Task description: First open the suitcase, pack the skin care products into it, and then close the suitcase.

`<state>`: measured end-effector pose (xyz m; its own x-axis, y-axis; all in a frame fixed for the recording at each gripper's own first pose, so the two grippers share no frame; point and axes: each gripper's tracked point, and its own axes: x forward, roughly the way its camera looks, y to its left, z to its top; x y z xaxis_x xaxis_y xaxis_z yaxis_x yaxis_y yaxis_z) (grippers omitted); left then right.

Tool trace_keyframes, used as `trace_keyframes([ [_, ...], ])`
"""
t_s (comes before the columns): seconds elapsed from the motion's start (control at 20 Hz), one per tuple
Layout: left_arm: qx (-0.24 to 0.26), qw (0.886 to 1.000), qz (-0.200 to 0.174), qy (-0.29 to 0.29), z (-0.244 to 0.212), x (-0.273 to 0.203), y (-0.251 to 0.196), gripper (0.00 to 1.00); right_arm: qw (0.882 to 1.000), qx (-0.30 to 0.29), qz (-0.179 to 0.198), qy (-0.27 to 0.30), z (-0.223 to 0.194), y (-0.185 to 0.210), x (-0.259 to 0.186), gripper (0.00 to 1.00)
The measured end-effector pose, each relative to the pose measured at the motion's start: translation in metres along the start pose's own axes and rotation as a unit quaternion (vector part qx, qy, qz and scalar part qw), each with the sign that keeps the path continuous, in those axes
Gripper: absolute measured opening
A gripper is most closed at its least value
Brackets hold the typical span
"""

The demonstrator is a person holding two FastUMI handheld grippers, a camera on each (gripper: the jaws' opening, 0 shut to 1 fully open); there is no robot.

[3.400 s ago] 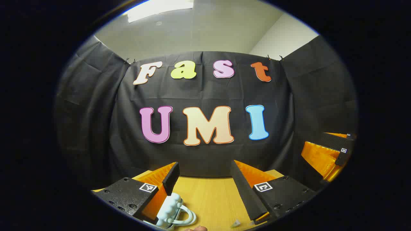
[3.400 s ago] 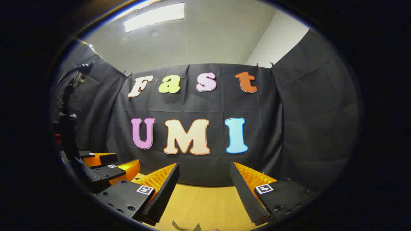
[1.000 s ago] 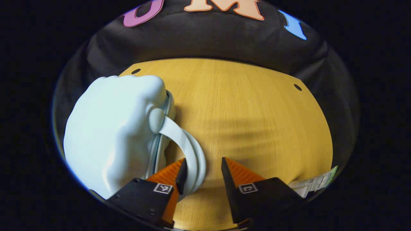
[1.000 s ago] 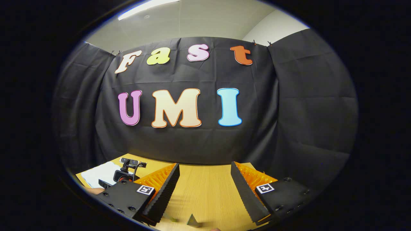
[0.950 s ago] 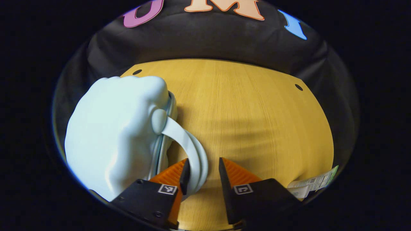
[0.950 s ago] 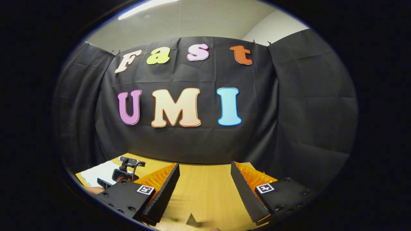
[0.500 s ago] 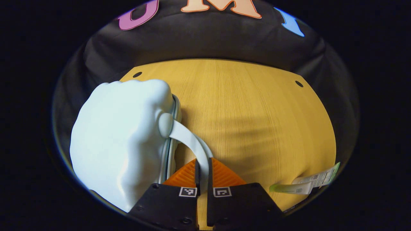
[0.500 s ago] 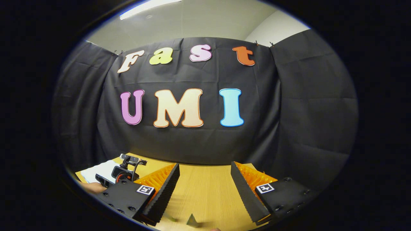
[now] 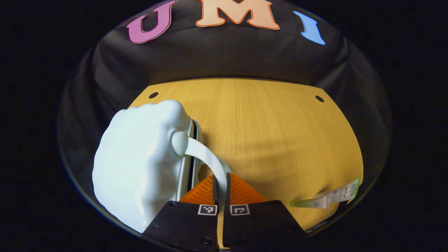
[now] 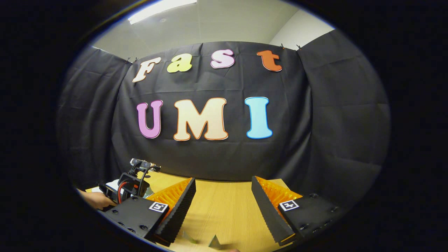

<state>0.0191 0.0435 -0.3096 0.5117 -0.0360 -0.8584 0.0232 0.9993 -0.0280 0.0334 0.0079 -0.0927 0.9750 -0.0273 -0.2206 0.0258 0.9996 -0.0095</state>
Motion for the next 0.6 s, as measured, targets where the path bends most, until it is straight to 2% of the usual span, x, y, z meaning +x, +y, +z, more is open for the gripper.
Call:
trace_keyframes([
  [0.6, -0.017, 0.998, -0.016, -0.063, 0.043, -0.038, 0.019, 0.00, 0.999, 0.014, 0.047, -0.002, -0.005, 0.039, 0.007, 0.99],
])
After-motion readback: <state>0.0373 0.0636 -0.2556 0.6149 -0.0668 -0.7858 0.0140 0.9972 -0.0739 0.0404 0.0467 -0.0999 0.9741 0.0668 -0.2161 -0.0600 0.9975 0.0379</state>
